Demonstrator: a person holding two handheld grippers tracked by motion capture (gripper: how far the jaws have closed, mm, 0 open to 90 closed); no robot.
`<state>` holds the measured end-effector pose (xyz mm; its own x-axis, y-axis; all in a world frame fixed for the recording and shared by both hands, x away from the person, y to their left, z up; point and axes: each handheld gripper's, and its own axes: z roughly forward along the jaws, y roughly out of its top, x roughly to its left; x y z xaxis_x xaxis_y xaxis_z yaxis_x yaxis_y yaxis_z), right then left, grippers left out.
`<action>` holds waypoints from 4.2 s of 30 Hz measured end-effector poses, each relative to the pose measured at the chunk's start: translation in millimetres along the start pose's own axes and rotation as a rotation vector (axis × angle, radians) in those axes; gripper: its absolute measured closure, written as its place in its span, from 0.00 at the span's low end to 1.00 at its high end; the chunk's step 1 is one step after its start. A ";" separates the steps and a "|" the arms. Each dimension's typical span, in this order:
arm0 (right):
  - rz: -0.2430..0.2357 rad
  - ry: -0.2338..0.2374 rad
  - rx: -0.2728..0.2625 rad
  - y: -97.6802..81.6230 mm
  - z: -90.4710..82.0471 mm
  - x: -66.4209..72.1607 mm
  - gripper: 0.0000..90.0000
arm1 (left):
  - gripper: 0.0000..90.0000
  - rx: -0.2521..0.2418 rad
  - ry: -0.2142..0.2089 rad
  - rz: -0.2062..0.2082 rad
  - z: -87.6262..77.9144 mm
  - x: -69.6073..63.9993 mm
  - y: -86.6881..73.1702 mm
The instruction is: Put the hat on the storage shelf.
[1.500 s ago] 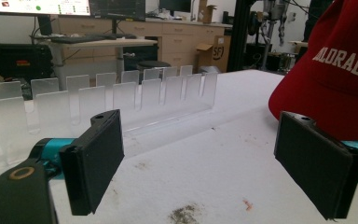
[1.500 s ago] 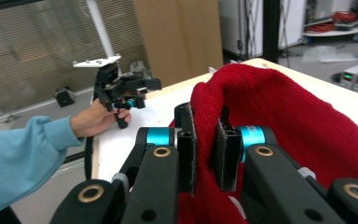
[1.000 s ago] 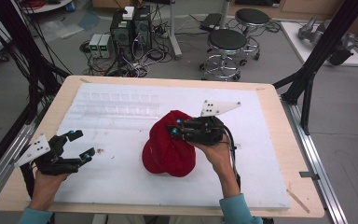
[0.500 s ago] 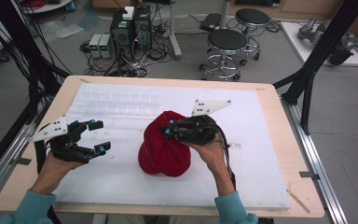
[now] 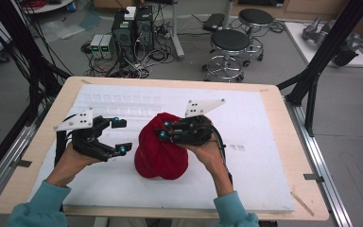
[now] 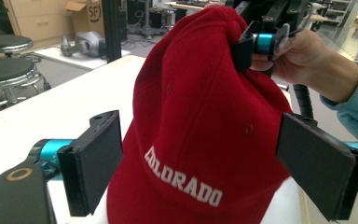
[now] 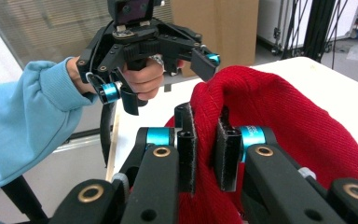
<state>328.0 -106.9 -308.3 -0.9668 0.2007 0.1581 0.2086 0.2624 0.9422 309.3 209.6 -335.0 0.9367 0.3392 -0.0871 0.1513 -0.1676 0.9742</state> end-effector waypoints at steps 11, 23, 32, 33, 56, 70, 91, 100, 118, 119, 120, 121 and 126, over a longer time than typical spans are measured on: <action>-0.031 0.030 0.018 7.4 7.6 2.5 0.91 | 0.17 0.036 -0.081 0.002 29.4 -1.7 0.4; -0.065 0.045 0.032 9.0 14.5 5.0 0.91 | 0.31 0.062 -0.154 -0.021 36.6 1.4 -3.3; -0.078 0.047 0.031 9.6 15.3 6.9 0.91 | 0.69 0.095 -0.158 -0.004 37.1 -1.7 -3.7; -0.080 0.045 0.030 9.7 15.0 7.1 0.91 | 0.72 0.096 -0.160 -0.012 37.0 -2.0 -3.3; -0.109 -0.138 0.006 7.5 18.0 19.3 0.12 | 0.93 0.129 -0.077 -0.036 30.9 -5.1 0.1; -0.103 -0.206 -0.027 2.1 -3.1 26.0 0.12 | 0.93 0.109 0.005 -0.055 23.6 3.6 12.7; -0.029 -0.190 -0.114 -23.0 -28.7 37.5 0.12 | 0.93 0.062 0.182 -0.065 20.8 19.7 55.5; 0.018 -0.162 -0.127 -36.1 -24.5 39.4 0.12 | 0.93 0.041 0.209 -0.048 26.4 17.3 74.8; 0.099 -0.237 -0.097 -44.7 2.8 32.0 0.28 | 0.93 0.017 0.223 -0.066 48.0 7.1 85.5; 0.101 -0.237 -0.101 -44.6 3.4 32.2 0.29 | 0.93 0.013 0.222 -0.064 49.2 6.4 86.3; 0.099 -0.247 -0.108 -44.3 4.1 32.4 0.32 | 0.93 0.009 0.219 -0.064 50.2 5.5 87.1; 0.098 -0.259 -0.106 -44.1 4.5 32.6 0.36 | 0.93 0.008 0.217 -0.061 51.1 4.7 88.0; 0.117 -0.289 -0.109 -44.6 5.3 31.5 0.45 | 0.93 0.003 0.211 -0.051 55.3 1.2 89.9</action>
<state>289.1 -107.3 -346.9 -0.8522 0.4871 0.1910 0.2831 0.1223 0.9512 341.5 143.8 -259.1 0.8408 0.5338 -0.0899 0.1976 -0.1481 0.9690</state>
